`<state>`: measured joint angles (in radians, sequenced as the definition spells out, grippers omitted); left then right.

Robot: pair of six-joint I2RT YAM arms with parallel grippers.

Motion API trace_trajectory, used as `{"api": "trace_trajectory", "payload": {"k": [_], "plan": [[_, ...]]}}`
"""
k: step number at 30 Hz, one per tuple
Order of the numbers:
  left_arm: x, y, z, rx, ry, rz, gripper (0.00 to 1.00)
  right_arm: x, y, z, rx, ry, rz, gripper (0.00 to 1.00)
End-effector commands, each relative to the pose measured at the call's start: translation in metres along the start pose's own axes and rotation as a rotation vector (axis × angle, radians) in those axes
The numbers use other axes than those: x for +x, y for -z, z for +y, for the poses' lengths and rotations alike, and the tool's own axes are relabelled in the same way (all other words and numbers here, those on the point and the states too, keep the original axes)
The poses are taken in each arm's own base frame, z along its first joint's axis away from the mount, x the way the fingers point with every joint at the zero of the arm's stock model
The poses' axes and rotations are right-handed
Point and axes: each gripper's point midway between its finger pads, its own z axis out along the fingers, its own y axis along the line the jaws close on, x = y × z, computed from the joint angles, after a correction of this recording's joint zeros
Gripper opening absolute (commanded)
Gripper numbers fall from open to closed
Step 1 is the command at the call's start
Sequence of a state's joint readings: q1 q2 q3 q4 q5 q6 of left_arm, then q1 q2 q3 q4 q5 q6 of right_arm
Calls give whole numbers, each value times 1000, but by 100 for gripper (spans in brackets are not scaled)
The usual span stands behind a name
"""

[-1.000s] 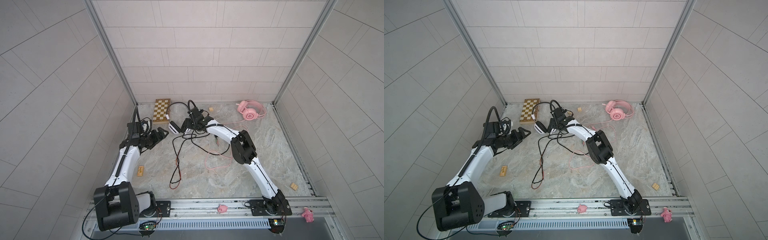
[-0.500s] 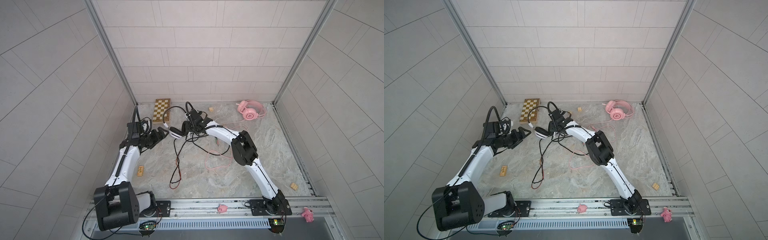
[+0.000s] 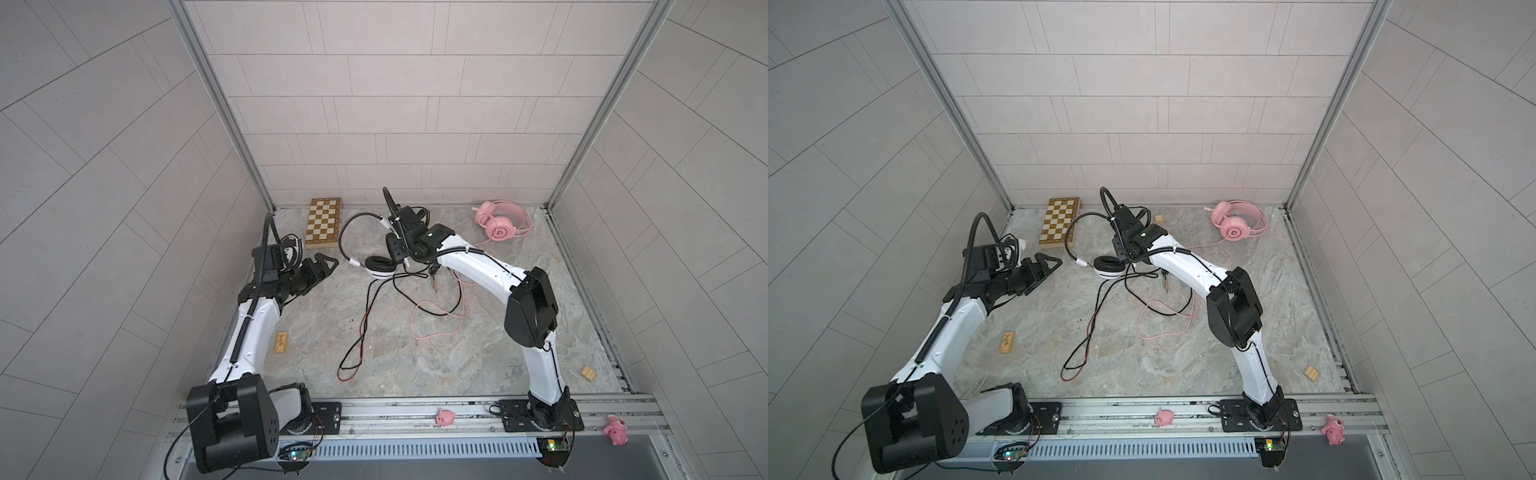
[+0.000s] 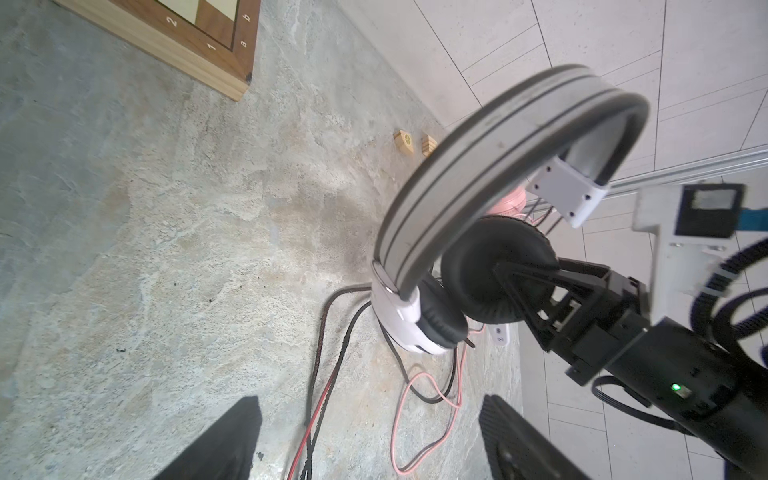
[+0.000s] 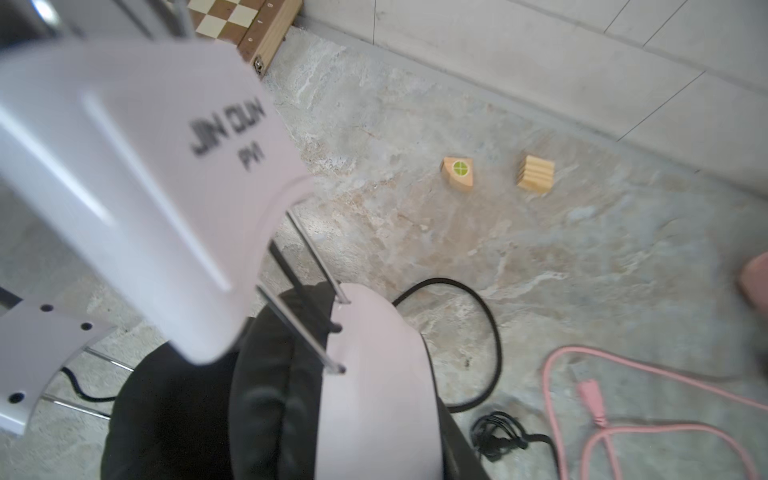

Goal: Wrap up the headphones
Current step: 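Lift the white headphones with the right gripper while the left gripper approaches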

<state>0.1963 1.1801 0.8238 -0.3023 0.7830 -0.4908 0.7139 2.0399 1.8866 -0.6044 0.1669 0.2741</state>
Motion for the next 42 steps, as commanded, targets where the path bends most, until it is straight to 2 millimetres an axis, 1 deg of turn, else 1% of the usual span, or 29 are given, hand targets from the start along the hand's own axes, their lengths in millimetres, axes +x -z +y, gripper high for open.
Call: {"api": "trace_trajectory", "payload": {"k": [1,3,6,9,10,13,16,19,21,24,27,30,34,38,42], "plan": [[-3,8,-15,54,-46,-34,87,16,29,-5,88,244,23,29],[-3,11,-24,77,-77,-46,86,28,33,-12,145,272,43,29],[0,14,-35,101,-132,-57,86,39,41,-16,153,292,60,29],[7,14,-51,142,-192,-44,83,50,50,-20,152,288,80,29],[11,14,-55,154,-212,-36,82,55,52,-21,151,282,84,27],[23,9,-66,165,-275,-15,76,66,58,-22,137,254,70,27],[41,6,-74,150,-368,23,75,74,63,-18,89,247,45,26],[58,2,-71,66,-452,77,75,70,74,-11,22,250,-5,26],[65,-1,-70,44,-481,105,75,65,84,-6,-19,240,-42,27],[71,-5,-67,14,-502,137,75,58,101,3,-92,218,-91,27],[71,-5,-65,-13,-513,144,75,55,111,13,-156,210,-114,27],[69,-3,-62,-42,-515,130,73,60,114,31,-218,253,-95,27],[64,4,-62,-67,-530,97,73,69,110,49,-192,368,-36,27],[60,9,-59,-97,-542,67,69,68,104,56,-139,428,-23,27],[58,9,-49,-158,-533,73,59,61,107,60,-154,403,-56,27]]}}
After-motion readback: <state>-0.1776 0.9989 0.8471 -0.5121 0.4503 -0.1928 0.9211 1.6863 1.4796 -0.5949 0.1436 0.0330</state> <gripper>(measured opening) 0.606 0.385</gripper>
